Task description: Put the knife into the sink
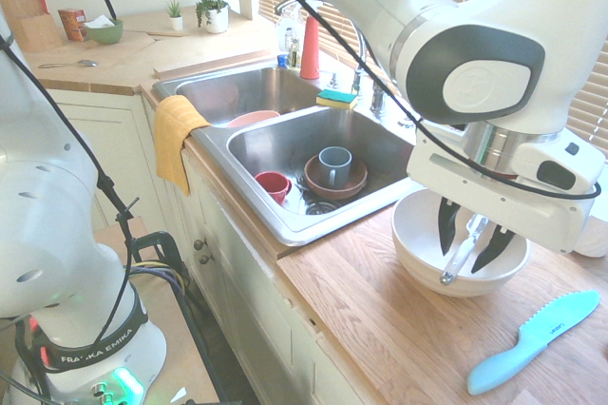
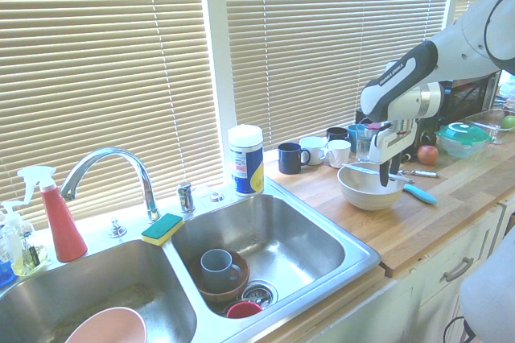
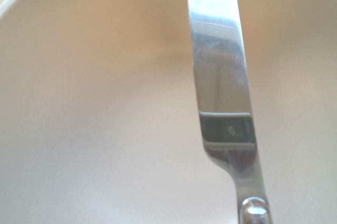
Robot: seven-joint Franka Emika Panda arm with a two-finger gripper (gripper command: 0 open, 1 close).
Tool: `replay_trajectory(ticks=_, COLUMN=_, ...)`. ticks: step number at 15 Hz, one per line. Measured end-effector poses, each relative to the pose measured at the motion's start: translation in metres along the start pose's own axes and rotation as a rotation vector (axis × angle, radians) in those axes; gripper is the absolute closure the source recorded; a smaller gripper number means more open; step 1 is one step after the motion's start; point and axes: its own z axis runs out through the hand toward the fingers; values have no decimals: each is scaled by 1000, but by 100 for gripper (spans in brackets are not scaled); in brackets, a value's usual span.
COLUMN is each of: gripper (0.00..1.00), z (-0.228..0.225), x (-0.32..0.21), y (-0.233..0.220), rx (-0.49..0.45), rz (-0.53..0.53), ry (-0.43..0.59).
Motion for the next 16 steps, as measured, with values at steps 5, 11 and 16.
replay_trajectory(ticks=5, gripper=100, z=0, x=0, y=1, rx=0, rz=1, ry=0)
replay_trajectory(ticks=11, gripper=100, z=-3, x=-1, y=0, rx=9, rz=8, ry=0)
replay_trajectory(ticks=16, gripper=100, z=-70, x=-15, y=-24, rx=59, rz=56, ry=44)
